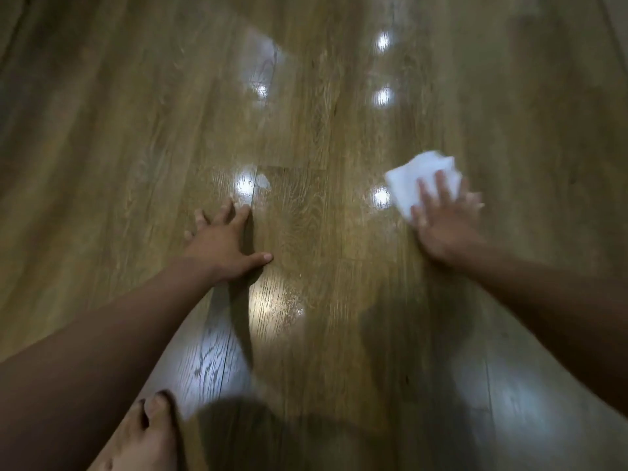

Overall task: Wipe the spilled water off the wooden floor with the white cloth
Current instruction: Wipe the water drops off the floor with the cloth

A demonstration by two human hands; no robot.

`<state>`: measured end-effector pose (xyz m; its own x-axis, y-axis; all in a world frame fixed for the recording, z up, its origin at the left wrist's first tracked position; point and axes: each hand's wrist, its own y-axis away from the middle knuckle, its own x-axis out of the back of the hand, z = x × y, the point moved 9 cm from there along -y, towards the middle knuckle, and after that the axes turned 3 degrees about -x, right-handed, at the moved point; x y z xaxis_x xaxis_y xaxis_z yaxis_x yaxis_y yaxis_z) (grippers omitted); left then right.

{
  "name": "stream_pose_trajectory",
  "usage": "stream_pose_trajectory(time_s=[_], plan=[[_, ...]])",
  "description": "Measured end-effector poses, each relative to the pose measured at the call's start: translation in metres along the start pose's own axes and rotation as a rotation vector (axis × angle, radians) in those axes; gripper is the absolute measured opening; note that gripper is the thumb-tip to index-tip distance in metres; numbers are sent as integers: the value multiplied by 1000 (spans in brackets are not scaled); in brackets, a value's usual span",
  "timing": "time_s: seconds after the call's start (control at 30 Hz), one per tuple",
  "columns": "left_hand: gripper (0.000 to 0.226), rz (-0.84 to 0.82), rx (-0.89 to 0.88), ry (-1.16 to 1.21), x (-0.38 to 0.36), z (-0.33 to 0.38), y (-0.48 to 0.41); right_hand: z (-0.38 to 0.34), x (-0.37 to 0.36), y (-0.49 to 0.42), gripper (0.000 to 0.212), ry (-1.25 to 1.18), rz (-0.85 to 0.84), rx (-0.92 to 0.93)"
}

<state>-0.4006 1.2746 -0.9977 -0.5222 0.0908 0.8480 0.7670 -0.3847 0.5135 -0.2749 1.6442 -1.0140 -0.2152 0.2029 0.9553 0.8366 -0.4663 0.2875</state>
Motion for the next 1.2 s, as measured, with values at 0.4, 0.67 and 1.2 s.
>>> stream_pose_trajectory(time_s=[0.4,0.67,1.2], plan=[[113,-14,16,-28,1,-1,-7,-31,4,-1,72,111,50,364],[112,-64,48,-67,6,2,-5,-59,-12,29,61,113,53,280],[50,-323,-423,-226,37,5,83,-202,-16,130,42,37,-213,680]])
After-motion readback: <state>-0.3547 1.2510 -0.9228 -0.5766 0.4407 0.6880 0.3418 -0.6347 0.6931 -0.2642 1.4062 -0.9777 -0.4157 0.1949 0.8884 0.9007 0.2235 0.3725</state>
